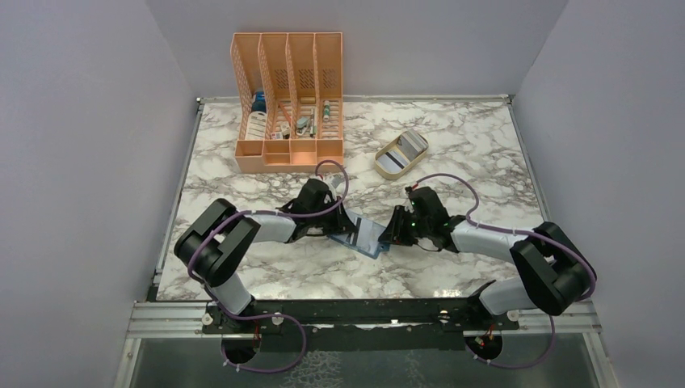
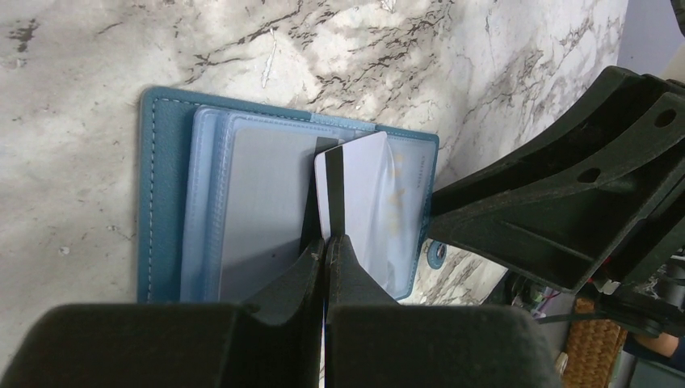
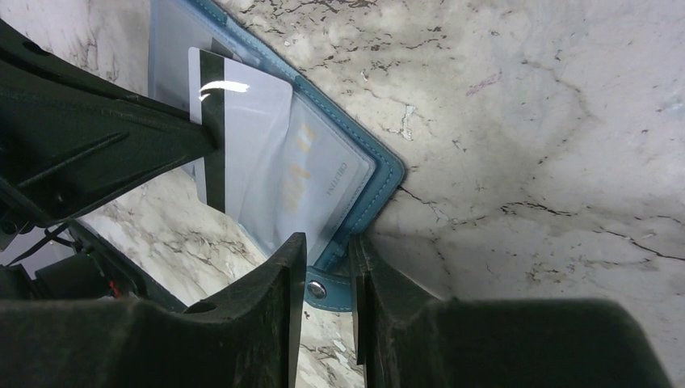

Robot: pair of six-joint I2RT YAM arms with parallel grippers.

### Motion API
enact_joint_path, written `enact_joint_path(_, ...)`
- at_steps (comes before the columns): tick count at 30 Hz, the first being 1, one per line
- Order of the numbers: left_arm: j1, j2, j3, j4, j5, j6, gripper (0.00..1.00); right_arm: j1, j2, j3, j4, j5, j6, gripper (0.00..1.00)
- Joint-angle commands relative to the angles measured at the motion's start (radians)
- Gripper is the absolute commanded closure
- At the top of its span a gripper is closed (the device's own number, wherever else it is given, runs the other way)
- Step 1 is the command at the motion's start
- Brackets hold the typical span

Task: Put the credit cards into the card holder
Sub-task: Insert the credit card into the card holder.

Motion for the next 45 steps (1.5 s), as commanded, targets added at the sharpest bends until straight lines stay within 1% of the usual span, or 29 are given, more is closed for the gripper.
enact_joint_path(1, -0.028, 0.033, 0.027, -0.113, 0.013, 0.044, 1.00, 0.011, 0.035, 0.035, -0.004, 0.051, -0.045, 0.73)
enact_joint_path(4, -0.029, 0.038, 0.038, -0.152, 0.017, 0.067, 1.00, 0.011, 0.038, 0.041, -0.009, 0.077, -0.055, 0.73)
enact_joint_path(7, -0.026, 0.038, 0.071, -0.252, -0.006, 0.114, 1.00, 0.012, 0.025, 0.049, -0.045, 0.115, -0.063, 0.74)
enact_joint_path(11, -0.017, 0.020, 0.094, -0.334, -0.024, 0.154, 1.00, 0.012, 0.006, 0.041, -0.051, 0.133, -0.068, 0.74)
enact_joint_path(18, -0.006, 0.024, 0.140, -0.448, -0.029, 0.147, 1.00, 0.011, 0.023, 0.049, -0.062, 0.129, -0.077, 0.75)
enact_joint_path(24, -0.006, 0.002, 0.146, -0.458, -0.015, 0.127, 1.00, 0.010, 0.015, 0.071, -0.064, 0.139, -0.089, 0.75)
enact_joint_path(29, -0.006, 0.007, 0.159, -0.467, -0.004, 0.128, 1.00, 0.011, 0.023, 0.091, -0.072, 0.132, -0.099, 0.70)
enact_joint_path(35, -0.006, 0.021, 0.197, -0.519, -0.005, 0.159, 1.00, 0.010, 0.043, 0.107, -0.078, 0.135, -0.100, 0.71)
enact_joint_path(38, -0.006, 0.037, 0.207, -0.532, -0.001, 0.170, 1.00, 0.011, 0.050, 0.102, -0.075, 0.128, -0.063, 0.71)
enact_joint_path(40, -0.006, 0.043, 0.208, -0.531, 0.006, 0.169, 1.00, 0.010, 0.052, 0.081, -0.052, 0.120, -0.004, 0.71)
enact_joint_path(42, -0.006, 0.042, 0.211, -0.528, 0.018, 0.170, 1.00, 0.012, 0.055, 0.051, -0.005, 0.114, 0.035, 0.70)
enact_joint_path(45, -0.006, 0.034, 0.222, -0.536, 0.015, 0.177, 1.00, 0.012, 0.080, 0.038, 0.056, 0.093, 0.048, 0.70)
